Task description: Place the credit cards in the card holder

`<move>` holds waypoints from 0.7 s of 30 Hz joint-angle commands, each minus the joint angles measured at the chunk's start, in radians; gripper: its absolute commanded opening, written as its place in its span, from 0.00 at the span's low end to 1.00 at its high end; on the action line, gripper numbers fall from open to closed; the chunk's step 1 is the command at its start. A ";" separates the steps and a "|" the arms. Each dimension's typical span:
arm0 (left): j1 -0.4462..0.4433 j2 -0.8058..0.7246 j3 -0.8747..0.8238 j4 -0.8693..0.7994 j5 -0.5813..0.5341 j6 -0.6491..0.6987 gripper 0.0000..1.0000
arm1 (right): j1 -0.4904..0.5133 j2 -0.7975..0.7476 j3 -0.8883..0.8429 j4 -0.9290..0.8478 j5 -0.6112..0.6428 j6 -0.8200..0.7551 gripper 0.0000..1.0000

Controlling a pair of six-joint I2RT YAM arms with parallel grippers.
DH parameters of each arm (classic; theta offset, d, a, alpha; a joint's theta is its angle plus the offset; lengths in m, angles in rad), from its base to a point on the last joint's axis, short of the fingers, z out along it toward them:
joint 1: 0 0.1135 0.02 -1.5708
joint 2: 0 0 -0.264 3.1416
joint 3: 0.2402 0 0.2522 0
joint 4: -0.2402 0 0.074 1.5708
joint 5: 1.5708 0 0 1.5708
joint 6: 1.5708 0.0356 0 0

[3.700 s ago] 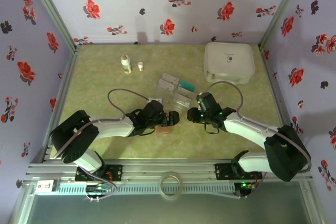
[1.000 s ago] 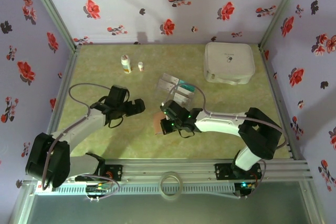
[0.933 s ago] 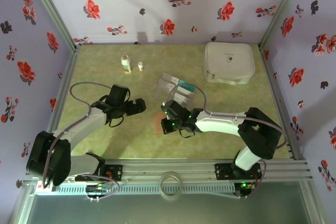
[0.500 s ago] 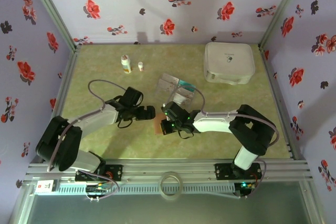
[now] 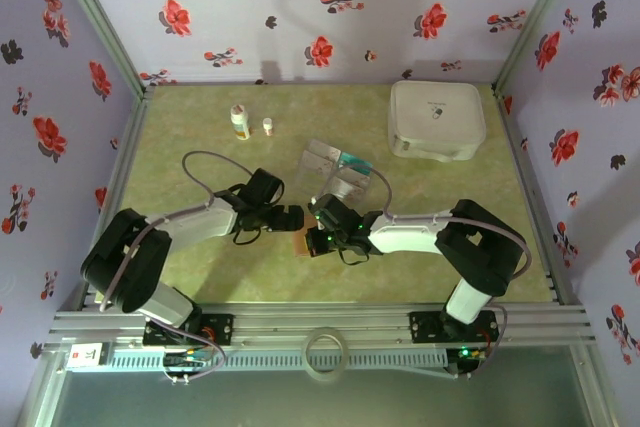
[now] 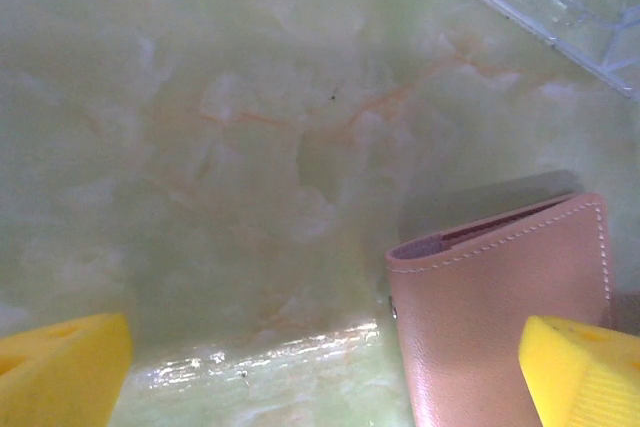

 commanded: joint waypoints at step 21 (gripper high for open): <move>-0.015 0.063 -0.051 0.009 -0.171 0.024 1.00 | -0.105 -0.266 0.010 -0.296 0.153 -0.033 0.37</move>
